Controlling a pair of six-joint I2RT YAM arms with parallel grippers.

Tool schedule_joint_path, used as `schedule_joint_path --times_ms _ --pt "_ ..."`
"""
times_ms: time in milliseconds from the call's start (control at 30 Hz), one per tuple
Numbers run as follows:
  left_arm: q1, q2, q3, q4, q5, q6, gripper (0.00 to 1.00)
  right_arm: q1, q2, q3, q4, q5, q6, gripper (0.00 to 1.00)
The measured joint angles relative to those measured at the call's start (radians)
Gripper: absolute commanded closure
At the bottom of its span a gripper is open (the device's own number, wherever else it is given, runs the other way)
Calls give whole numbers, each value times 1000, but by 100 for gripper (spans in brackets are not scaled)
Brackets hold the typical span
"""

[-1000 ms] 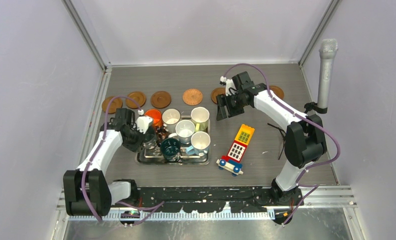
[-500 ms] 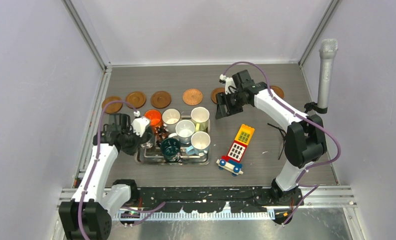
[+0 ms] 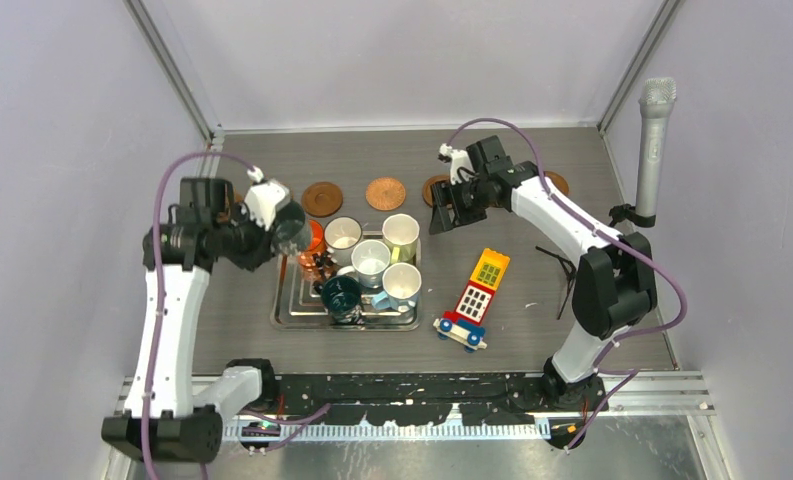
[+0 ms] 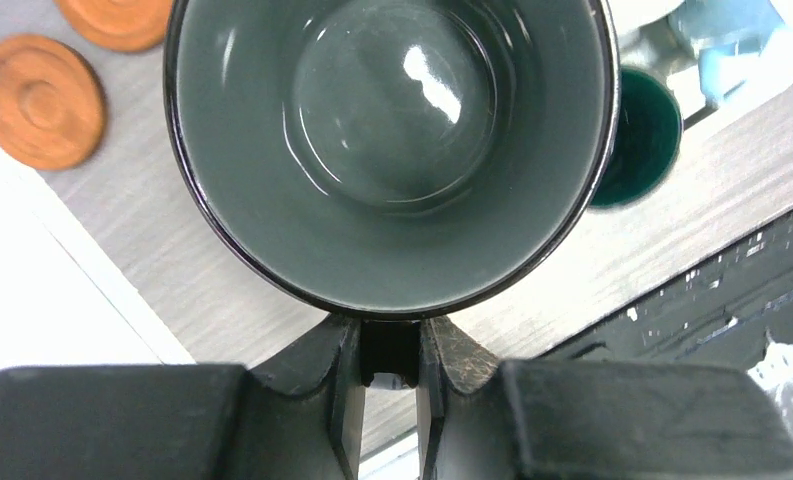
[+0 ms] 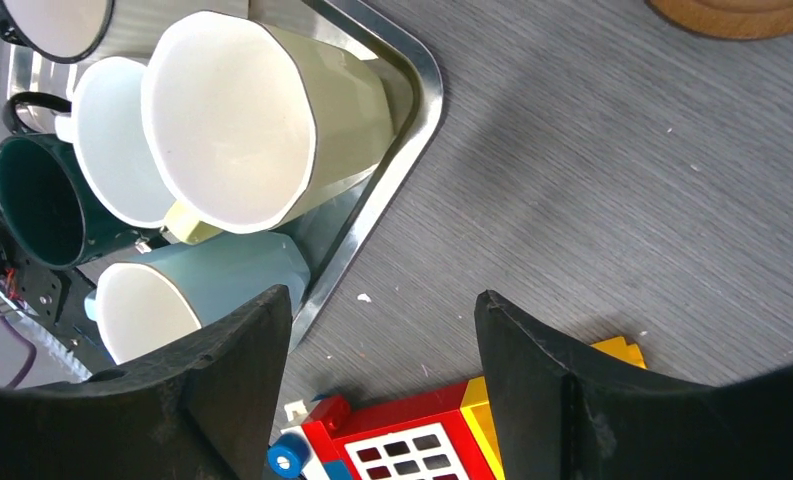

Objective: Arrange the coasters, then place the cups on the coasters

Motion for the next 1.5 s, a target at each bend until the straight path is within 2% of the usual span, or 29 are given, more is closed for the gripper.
schedule_joint_path --times_ms 333,567,700,900,1100,1500 --pt "19 433 454 4 -124 -152 100 0 -71 48 5 34 -17 18" --pt "166 653 622 31 -175 -189 100 0 -101 77 26 131 9 6" --pt "256 765 679 67 -193 -188 100 -3 -113 78 31 183 18 6" --pt "361 911 735 121 -196 -188 100 -13 -117 82 31 185 15 7" --pt "418 977 740 216 -191 -196 100 -13 -117 82 31 182 12 8" --pt "430 977 505 496 -112 -193 100 -13 -117 82 31 175 9 9"
